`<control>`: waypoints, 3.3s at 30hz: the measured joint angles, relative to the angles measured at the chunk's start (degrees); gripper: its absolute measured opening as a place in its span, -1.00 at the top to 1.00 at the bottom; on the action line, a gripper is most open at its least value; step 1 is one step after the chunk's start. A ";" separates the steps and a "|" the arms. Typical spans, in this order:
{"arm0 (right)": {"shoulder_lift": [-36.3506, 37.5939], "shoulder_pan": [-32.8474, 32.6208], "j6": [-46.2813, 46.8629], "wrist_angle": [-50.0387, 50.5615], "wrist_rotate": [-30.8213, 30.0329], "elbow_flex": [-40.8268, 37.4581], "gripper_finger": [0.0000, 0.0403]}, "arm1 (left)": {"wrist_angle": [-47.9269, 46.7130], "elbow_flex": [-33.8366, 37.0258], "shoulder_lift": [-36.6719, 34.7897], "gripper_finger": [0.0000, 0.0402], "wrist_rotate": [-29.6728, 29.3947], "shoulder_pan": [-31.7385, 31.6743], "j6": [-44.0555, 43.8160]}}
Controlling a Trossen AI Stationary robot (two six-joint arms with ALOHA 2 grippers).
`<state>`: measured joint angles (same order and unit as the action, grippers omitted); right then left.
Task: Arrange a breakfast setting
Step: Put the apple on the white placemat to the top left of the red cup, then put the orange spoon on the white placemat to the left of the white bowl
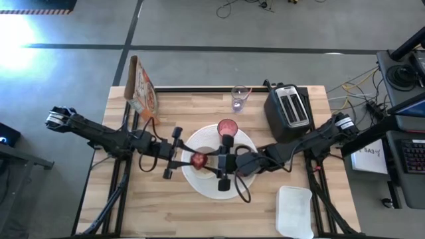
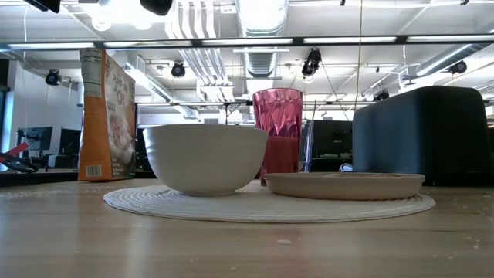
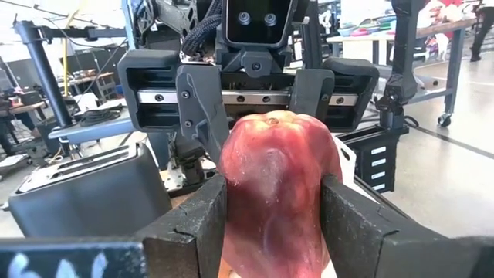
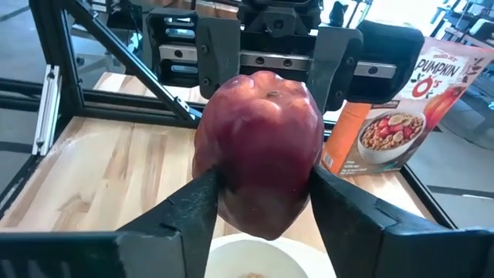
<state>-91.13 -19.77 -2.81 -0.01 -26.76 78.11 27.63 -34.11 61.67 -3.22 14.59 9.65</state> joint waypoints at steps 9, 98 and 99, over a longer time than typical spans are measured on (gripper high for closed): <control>2.78 0.04 4.59 5.24 -0.31 0.04 -0.07 | -2.05 -0.02 -1.03 0.26 -1.76 -0.26 0.28; 9.84 3.78 29.36 28.64 -17.24 -2.43 -0.08 | -23.37 -3.69 15.11 -0.02 -9.63 -19.15 -17.75; 10.37 4.90 30.34 29.91 -17.22 -2.36 -0.08 | -23.76 -3.69 13.54 -0.02 -9.64 -19.15 -17.63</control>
<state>-80.76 -14.87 27.53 29.90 -43.99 75.75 3.87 -37.80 75.21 -12.86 -4.56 -7.97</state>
